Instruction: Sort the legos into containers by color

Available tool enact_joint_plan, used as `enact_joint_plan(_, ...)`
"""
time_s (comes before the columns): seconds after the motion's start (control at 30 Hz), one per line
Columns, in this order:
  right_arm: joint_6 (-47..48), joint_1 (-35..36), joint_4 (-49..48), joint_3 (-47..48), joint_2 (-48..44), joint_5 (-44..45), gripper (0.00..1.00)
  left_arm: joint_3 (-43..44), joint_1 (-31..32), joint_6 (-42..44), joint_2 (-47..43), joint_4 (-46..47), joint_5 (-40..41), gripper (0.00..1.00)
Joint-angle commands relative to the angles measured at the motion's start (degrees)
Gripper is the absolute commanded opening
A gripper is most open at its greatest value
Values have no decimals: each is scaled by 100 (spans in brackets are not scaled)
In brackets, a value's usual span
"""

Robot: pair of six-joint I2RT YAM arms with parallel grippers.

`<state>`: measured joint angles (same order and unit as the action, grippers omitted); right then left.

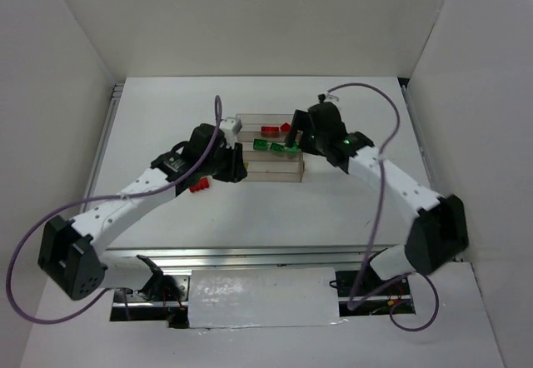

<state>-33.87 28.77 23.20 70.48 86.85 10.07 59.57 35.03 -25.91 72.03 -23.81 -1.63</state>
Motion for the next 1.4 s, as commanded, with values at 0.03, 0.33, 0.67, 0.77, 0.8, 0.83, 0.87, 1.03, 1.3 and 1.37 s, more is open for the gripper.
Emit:
enact_joint_plan(0.03, -410, -74, -501, -1315, -1818, -172, 90, 827, 74, 95, 1107, 887, -155, 8)
enact_joint_plan(0.33, -200, -223, 105, -1941, -3683, -145, 97, 2269, 206, 262, 3141, 808, 391, 12)
enact_joint_plan(0.67, -120, -241, 106, -2187, -3904, -251, 97, 2138, 338, 156, 3520, 1072, 365, 22)
enact_joint_plan(0.77, -138, -232, 53, -2222, -3886, -338, 97, 2103, 338, 174, 3537, 1063, 365, 23)
enact_joint_plan(0.8, -138, -241, 53, -2231, -3877, -339, 97, 2059, 338, 174, 3537, 1089, 374, 24)
enact_joint_plan(0.83, -138, -241, 53, -2231, -3877, -339, 97, 2041, 338, 183, 3537, 1098, 374, 27)
enact_joint_plan(0.87, -129, -232, 44, -2240, -3877, -347, 97, 2032, 338, 192, 3546, 1107, 382, 29)
enact_joint_plan(1.03, -120, -232, 53, -2249, -3895, -374, 97, 2032, 338, 192, 3590, 1081, 409, 54)
enact_joint_plan(1.3, -59, -232, 71, -2231, -3912, -400, 97, 1795, 347, 16, 3037, 1134, 935, 100)
enact_joint_plan(1.37, -58, -249, 71, -2240, -3921, -444, 97, 1708, 338, -343, 2652, 950, 1469, 100)
